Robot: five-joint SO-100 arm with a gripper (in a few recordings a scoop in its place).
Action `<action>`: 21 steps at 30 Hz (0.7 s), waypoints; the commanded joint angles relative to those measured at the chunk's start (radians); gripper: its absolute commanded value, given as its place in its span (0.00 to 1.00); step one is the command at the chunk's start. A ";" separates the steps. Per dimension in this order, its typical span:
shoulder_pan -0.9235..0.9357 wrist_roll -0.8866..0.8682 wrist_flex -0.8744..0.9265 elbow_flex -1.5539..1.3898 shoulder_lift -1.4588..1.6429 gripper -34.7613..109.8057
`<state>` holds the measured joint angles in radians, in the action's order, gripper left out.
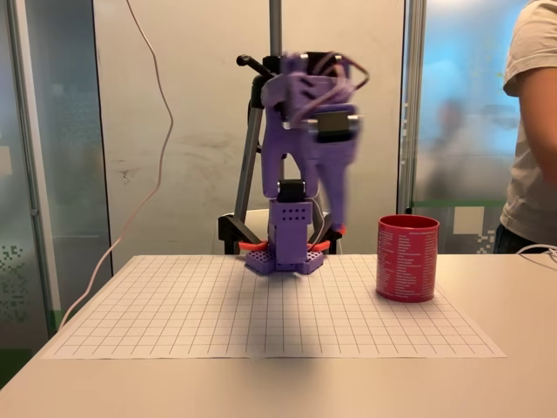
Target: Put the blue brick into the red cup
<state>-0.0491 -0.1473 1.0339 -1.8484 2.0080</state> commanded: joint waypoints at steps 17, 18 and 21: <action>0.163 0.031 0.150 -0.161 0.992 0.24; 0.156 0.034 0.164 -0.170 1.039 0.24; 0.117 0.044 0.183 -0.250 1.229 0.24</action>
<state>0.0920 -0.1028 1.1980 -2.0387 3.1002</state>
